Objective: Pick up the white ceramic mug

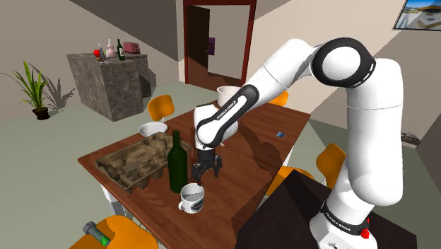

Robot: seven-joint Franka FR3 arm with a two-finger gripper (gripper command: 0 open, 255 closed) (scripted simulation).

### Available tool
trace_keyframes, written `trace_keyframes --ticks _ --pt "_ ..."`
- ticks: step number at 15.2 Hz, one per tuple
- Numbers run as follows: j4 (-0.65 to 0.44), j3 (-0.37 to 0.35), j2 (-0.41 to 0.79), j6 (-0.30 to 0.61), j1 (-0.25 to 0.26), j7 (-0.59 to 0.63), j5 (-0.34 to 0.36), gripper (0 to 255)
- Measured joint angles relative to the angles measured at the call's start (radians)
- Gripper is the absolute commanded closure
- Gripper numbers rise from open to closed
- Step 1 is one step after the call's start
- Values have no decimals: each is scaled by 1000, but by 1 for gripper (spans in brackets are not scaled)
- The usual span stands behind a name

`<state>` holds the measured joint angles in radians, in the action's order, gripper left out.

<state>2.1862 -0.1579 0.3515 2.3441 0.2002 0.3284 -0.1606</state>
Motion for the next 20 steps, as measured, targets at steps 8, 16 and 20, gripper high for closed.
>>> trace_keyframes --ticks 8,16,20 --pt "-100 1 165 64 25 17 12 0" --pt "-111 4 211 99 27 13 14 255" --pt "-111 4 212 99 27 13 14 255"
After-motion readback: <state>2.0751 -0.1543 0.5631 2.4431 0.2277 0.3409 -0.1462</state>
